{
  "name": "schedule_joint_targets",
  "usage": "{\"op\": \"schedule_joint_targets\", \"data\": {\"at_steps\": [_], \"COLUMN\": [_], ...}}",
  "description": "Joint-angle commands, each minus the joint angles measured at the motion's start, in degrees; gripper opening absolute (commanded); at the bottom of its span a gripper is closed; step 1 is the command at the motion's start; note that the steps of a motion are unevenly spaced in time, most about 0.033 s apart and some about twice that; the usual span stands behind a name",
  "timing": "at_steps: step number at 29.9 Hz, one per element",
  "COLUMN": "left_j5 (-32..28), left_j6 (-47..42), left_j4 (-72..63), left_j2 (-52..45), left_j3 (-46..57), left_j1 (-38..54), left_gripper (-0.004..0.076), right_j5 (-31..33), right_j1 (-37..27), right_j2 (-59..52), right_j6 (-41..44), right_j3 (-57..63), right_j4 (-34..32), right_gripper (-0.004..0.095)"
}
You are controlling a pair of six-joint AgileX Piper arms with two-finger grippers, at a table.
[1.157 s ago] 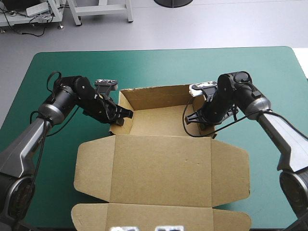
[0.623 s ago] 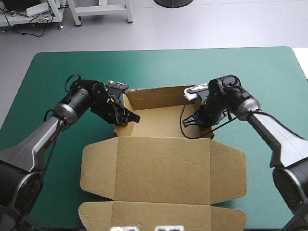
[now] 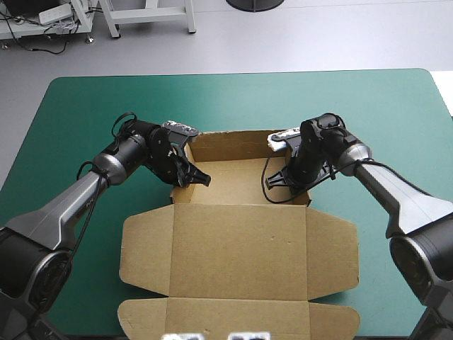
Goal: Fold the box
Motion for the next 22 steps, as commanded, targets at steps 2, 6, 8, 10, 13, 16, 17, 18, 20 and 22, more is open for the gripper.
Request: {"op": "schedule_joint_targets", "data": {"at_steps": [2,6,8,10,13,16,17,18,20,22], "left_j5": [-2.44,-2.09,-2.09,-1.96,-0.91,0.83,1.28,1.51,1.65,1.76], "left_j6": [0.62,0.62,0.62,0.62,0.62,1.54,1.88,1.89,1.89,1.89], "left_j4": [-0.88,-0.88,-0.88,-0.88,-0.88,-0.88,-0.88,-0.88,-0.88,-0.88], "left_j2": [0.35,0.33,0.33,0.33,0.33,0.33,0.33,0.33,0.33,0.33], "left_j3": [-1.41,-1.41,-1.41,-1.41,-1.41,-1.41,-1.41,-1.41,-1.41,-1.41], "left_j1": [-1.58,-1.58,-1.58,-1.58,-1.58,-1.58,-1.58,-1.58,-1.58,-1.58], "left_gripper": [-0.0006,-0.0006,-0.0006,-0.0005,-0.0001,0.0066,0.0096,0.0137,0.0210,0.0281], "right_j5": [-1.16,-1.37,-1.37,-1.37,-1.37,-0.29,0.06,0.30,0.41,0.41], "right_j1": [0.93,0.93,0.93,0.93,0.93,0.93,0.93,0.93,0.93,0.93], "right_j2": [-2.88,-2.88,-2.88,-2.88,-2.78,-2.56,-2.41,-2.33,-2.28,-2.28], "right_j6": [-5.73,-5.73,-5.83,-5.83,-6.07,-6.70,-6.88,-7.09,-7.09,-7.09], "right_j3": [-1.61,-1.61,-1.61,-1.61,-1.61,-1.61,-1.61,-1.61,-1.61,-1.61], "right_j4": [3.07,3.07,3.07,3.07,2.96,2.85,2.85,2.85,2.85,2.85], "right_gripper": [-0.0024,-0.0024,-0.0024,-0.0023,-0.0010,0.0120,0.0180,0.0246,0.0428,0.0577]}}
